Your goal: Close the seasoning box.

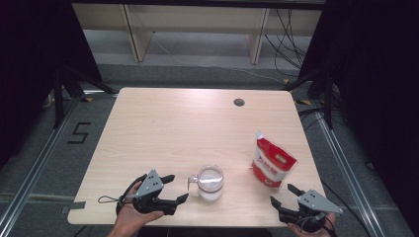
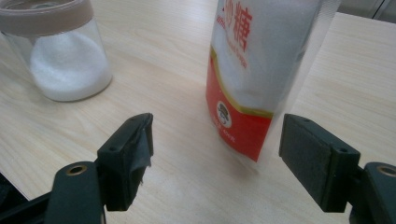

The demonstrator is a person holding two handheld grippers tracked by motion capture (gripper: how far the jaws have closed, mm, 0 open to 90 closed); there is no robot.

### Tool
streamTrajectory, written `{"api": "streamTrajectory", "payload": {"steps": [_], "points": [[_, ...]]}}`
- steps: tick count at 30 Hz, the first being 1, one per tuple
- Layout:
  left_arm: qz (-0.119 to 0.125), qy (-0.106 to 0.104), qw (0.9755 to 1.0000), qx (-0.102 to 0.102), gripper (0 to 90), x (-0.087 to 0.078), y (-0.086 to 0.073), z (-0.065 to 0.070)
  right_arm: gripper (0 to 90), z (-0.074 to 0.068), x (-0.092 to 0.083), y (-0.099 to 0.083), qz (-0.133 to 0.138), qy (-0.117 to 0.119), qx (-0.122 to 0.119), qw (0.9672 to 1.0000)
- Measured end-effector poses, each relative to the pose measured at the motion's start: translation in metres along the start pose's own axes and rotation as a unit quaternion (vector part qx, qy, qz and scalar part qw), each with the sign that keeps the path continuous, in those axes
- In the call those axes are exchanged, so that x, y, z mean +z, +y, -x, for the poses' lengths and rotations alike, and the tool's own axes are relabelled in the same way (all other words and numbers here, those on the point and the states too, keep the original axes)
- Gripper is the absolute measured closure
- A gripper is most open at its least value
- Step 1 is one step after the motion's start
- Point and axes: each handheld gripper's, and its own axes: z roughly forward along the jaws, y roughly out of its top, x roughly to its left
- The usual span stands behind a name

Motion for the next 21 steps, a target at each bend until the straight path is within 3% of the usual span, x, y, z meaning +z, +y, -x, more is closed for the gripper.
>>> {"api": "streamTrajectory", "payload": {"steps": [2, 3, 6, 7, 8, 9, 10, 12, 13, 15, 17, 18, 21], "points": [[-0.006, 0.003, 1.0, -0.002, 21.4, -0.001, -0.004, -0.001, 25.3, 0.001, 0.001, 0.0, 0.002, 0.002, -0.002, 1.0], [-0.01, 0.0, 0.9999, 0.014, 21.4, -0.002, -0.005, -0.003, 24.8, 0.001, 0.001, 0.0, 0.002, 0.003, -0.001, 1.0], [-0.018, -0.002, 0.9997, 0.016, 21.1, -0.002, -0.011, -0.005, 21.6, -0.001, 0.001, -0.001, -0.009, 0.002, 0.017, 0.9998], [-0.019, -0.002, 0.9998, -0.002, 20.4, -0.001, -0.013, -0.004, 20.9, 0.001, 0.002, -0.001, -0.002, 0.001, 0.011, 0.9999], [-0.023, -0.002, 0.9997, -0.002, 19.6, -0.002, -0.015, -0.004, 20.1, 0.002, 0.003, -0.001, 0.0, 0.006, 0.003, 1.0], [-0.027, 0.0, 0.9996, -0.001, 19.3, -0.002, -0.016, -0.004, 18.8, 0.003, 0.003, -0.001, -0.001, -0.004, -0.002, 1.0], [-0.033, 0.003, 0.9994, 0.008, 19.1, -0.003, -0.018, -0.005, 17.8, 0.003, 0.003, -0.002, -0.003, -0.005, 0.0, 1.0], [-0.028, 0.009, 0.9996, 0.007, 18.2, -0.001, -0.021, -0.003, 17.5, 0.002, 0.003, -0.002, -0.016, 0.004, 0.006, 0.9998], [-0.033, 0.009, 0.9993, 0.011, 17.9, -0.002, -0.021, -0.003, 17.0, 0.0, 0.003, -0.003, -0.016, 0.006, 0.021, 0.9996], [-0.035, 0.005, 0.9993, 0.013, 17.8, -0.002, -0.021, -0.003, 16.0, 0.003, 0.005, -0.003, -0.013, 0.011, -0.003, 0.9999], [-0.035, 0.007, 0.9993, 0.011, 16.9, -0.002, -0.023, -0.001, 15.9, 0.002, 0.006, -0.003, -0.019, 0.012, -0.001, 0.9997], [-0.044, 0.011, 0.9988, 0.02, 16.7, -0.002, -0.024, -0.001, 16.0, 0.002, 0.006, -0.003, -0.019, 0.013, -0.002, 0.9997], [-0.042, 0.006, 0.999, 0.013, 16.3, 0.0, -0.028, 0.002, 15.9, 0.001, 0.006, -0.003, -0.014, 0.014, 0.002, 0.9998]]}}
